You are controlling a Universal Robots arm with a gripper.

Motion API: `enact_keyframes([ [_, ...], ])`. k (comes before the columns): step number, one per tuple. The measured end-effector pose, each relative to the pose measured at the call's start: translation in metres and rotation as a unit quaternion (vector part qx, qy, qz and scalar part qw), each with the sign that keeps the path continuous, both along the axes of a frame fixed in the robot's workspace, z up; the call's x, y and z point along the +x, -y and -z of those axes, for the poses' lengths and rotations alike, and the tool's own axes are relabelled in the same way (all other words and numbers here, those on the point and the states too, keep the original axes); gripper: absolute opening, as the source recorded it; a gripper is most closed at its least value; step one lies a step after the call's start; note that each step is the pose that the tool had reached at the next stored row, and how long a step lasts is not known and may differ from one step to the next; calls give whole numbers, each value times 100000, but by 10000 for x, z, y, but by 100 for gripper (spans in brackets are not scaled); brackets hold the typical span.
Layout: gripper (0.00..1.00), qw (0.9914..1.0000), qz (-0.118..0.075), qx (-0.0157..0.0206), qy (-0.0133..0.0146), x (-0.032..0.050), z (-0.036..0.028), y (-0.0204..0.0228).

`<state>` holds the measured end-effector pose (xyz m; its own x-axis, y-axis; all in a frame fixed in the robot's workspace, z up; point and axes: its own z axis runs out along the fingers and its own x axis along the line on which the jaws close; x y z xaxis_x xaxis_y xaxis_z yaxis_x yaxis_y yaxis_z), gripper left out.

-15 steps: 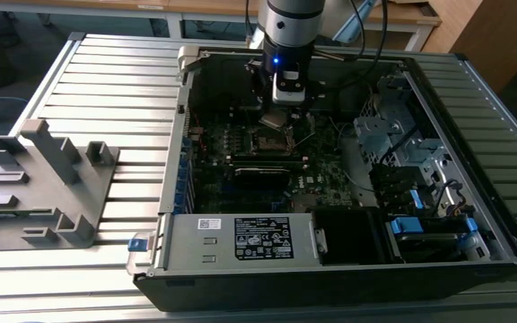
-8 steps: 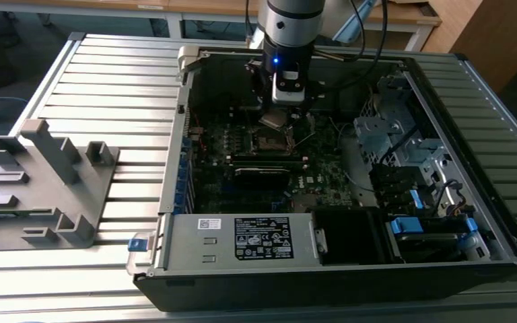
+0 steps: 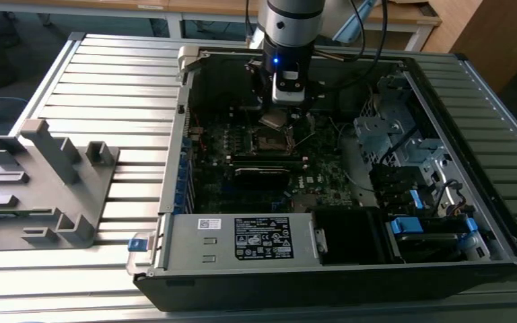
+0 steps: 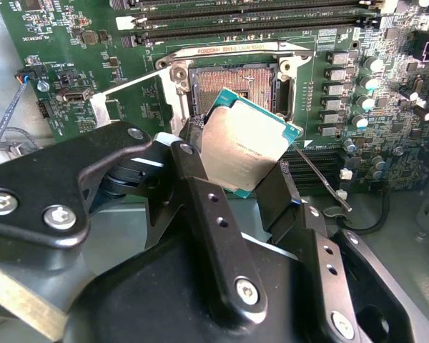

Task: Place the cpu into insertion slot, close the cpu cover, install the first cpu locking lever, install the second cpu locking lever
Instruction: 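Place the cpu into insertion slot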

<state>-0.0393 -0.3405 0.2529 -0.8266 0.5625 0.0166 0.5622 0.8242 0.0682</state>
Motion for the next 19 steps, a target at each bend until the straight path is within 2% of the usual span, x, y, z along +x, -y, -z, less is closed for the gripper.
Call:
enact_keyframes([
  [4,54,100000,183,0,-1,0,3,0],
  [7,54,99971,2425,3,1,0,13,0],
  [10,54,99868,5146,3,2,0,23,0],
  [13,54,99688,7888,0,0,0,33,0],
  [15,54,99531,9677,-1,-1,0,40,0],
  [17,54,99340,11467,0,0,0,46,0],
  [19,54,99110,13310,2,-1,0,53,0],
])
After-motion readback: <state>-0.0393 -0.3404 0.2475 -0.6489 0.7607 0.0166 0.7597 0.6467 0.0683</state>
